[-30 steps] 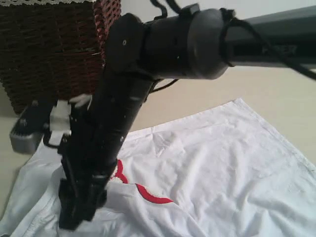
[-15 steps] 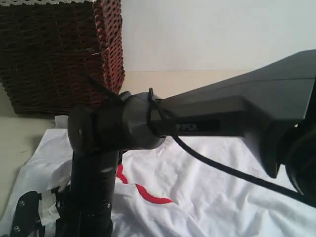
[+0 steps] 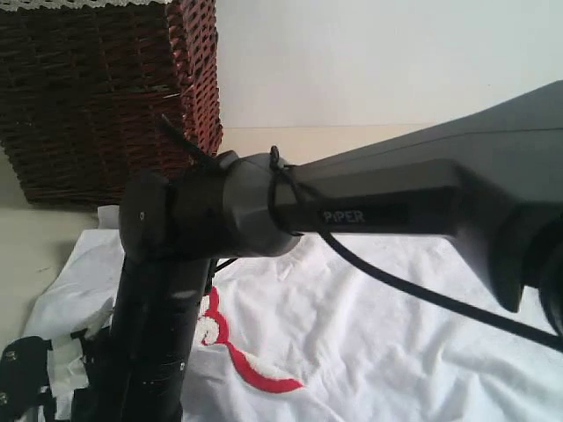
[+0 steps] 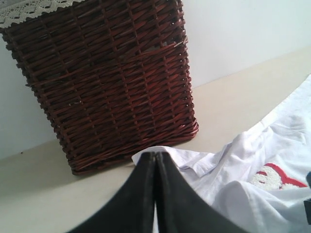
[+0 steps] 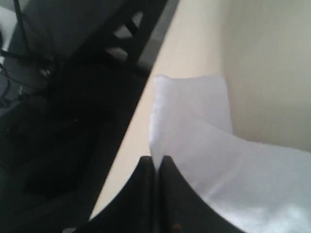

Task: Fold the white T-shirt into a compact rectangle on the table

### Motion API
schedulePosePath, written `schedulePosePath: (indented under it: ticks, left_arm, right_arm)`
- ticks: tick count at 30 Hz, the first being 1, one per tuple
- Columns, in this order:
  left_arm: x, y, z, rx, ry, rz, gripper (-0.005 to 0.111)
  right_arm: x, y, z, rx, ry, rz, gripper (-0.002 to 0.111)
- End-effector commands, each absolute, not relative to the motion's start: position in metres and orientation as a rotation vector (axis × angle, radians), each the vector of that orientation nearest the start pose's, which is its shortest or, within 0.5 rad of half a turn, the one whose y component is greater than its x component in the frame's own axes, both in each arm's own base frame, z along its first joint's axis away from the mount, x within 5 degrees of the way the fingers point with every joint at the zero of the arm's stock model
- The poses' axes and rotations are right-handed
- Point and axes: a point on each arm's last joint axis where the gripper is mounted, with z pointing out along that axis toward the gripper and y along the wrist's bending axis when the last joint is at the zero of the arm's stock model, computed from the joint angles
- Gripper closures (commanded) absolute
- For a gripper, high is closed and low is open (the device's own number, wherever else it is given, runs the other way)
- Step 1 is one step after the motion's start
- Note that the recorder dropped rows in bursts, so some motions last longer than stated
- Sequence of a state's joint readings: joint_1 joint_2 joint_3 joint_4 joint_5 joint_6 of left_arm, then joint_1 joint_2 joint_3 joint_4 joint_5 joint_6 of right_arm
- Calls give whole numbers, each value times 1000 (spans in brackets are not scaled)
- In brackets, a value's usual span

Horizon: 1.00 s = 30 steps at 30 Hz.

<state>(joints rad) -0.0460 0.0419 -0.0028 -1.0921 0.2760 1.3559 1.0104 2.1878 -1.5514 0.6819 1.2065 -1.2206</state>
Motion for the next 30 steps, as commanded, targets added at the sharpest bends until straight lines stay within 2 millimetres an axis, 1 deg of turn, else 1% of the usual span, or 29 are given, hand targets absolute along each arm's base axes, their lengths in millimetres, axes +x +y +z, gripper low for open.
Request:
schedulePosePath:
  ticks: [1, 5, 9, 12, 13, 15, 19, 20, 21, 22, 26, 28, 29, 30]
  left_arm:
    - [55, -24, 200, 446, 1583, -21, 107]
    - [55, -24, 200, 446, 1583, -21, 107]
    - [55, -24, 200, 446, 1583, -21, 107]
    - [55, -24, 200, 446, 1583, -21, 107]
    - [55, -24, 200, 446, 1583, -21, 107]
    - [55, -24, 200, 446, 1583, -21, 107]
    - [55, -24, 200, 446, 1583, -21, 107]
    - [55, -24, 200, 446, 1583, -21, 107]
    - [55, -24, 200, 446, 1583, -21, 107]
    - [55, -24, 200, 446, 1583, -21, 107]
    - [55, -25, 200, 448, 1584, -22, 107]
    - [55, -25, 200, 448, 1584, -22, 107]
    - [55, -25, 200, 448, 1584, -22, 107]
    - [55, -25, 200, 448, 1584, -22, 107]
  right_arm:
    - [165, 387, 171, -2414, 1657, 1228, 108]
    - [162, 390, 190, -2311, 1641, 1332, 108]
    - [160, 389, 202, -2286, 1626, 1341, 108]
    - [160, 388, 200, -2261, 1731, 1342, 108]
    - [161, 387, 197, -2247, 1815, 1329, 108]
    - [161, 387, 197, -2220, 1877, 1332, 108]
    - [161, 387, 197, -2192, 1936, 1338, 108]
    - [161, 387, 197, -2163, 1987, 1348, 108]
    - [161, 387, 197, -2136, 2040, 1351, 105]
    - [161, 387, 197, -2128, 2054, 1353, 103]
    - [162, 385, 195, -2203, 1968, 1302, 92]
    - [163, 384, 193, -2246, 1936, 1258, 80]
    - [163, 383, 193, -2251, 1935, 1252, 73]
    - [163, 383, 193, -2249, 1935, 1254, 59]
